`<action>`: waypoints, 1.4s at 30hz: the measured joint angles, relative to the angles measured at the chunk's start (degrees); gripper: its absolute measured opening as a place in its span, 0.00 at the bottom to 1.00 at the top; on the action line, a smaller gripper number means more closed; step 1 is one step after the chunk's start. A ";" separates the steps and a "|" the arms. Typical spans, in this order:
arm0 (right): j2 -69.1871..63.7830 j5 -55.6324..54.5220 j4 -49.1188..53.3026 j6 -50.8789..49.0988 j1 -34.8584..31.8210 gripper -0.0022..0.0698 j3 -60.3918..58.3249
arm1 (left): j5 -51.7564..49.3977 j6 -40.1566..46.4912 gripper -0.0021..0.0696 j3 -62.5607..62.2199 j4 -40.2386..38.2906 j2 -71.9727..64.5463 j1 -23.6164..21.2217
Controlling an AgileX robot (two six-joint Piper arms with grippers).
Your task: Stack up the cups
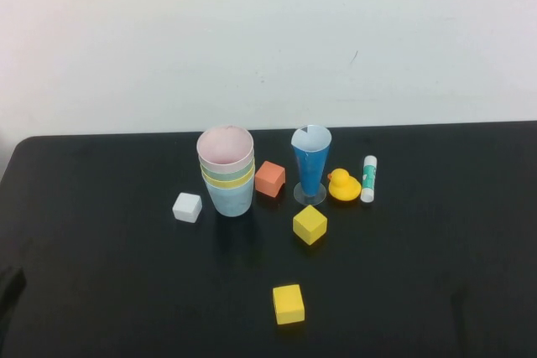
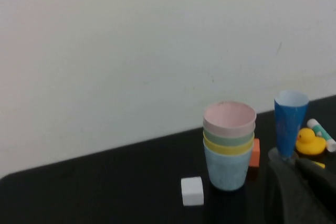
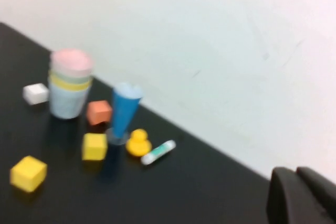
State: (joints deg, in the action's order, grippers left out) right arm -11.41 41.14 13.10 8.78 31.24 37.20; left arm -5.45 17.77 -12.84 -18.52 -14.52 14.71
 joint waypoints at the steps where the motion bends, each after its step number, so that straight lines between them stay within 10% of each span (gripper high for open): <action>1: -0.13 -0.15 -1.05 0.00 0.00 0.03 -0.66 | -0.64 0.00 0.03 0.00 0.00 0.00 0.00; 23: -0.33 -0.88 1.75 1.75 -0.81 0.03 -16.02 | -3.29 0.00 0.03 0.00 0.00 0.00 0.00; 42: 11.83 -25.67 2.39 1.87 -27.48 0.03 -38.65 | -3.45 0.12 0.03 0.00 0.00 0.00 0.00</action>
State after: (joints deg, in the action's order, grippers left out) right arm 0.41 15.47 15.48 10.65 3.76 -1.45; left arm -8.90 17.90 -12.84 -18.52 -14.52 14.71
